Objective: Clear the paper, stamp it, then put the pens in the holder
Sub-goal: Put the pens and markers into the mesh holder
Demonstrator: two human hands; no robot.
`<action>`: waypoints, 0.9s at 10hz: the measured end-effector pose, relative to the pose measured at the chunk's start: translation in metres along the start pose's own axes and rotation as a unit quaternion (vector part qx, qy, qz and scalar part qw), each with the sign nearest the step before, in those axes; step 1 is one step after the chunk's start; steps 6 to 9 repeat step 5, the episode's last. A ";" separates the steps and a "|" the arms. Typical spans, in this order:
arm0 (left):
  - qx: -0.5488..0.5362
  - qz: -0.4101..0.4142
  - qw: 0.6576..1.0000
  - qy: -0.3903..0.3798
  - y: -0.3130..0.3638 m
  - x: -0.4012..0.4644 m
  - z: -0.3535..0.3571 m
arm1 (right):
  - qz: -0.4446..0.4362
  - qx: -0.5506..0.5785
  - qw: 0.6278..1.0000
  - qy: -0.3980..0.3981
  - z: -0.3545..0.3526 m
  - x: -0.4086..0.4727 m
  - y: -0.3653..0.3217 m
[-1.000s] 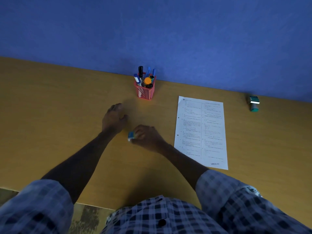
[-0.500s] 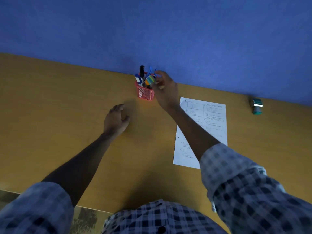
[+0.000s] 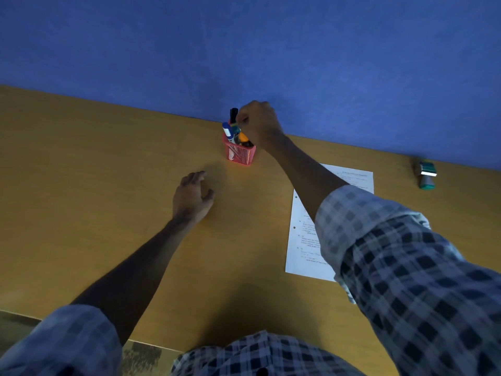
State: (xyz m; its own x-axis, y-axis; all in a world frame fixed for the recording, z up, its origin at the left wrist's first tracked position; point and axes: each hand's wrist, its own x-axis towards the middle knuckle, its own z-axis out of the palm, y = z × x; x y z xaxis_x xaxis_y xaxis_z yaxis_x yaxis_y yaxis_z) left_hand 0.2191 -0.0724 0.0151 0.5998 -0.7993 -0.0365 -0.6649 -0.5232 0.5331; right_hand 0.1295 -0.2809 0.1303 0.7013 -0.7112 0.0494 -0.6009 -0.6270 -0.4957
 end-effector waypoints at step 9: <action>0.007 0.008 1.000 -0.005 0.019 -0.011 -0.007 | -0.004 0.017 0.994 0.109 -0.019 -0.046 0.013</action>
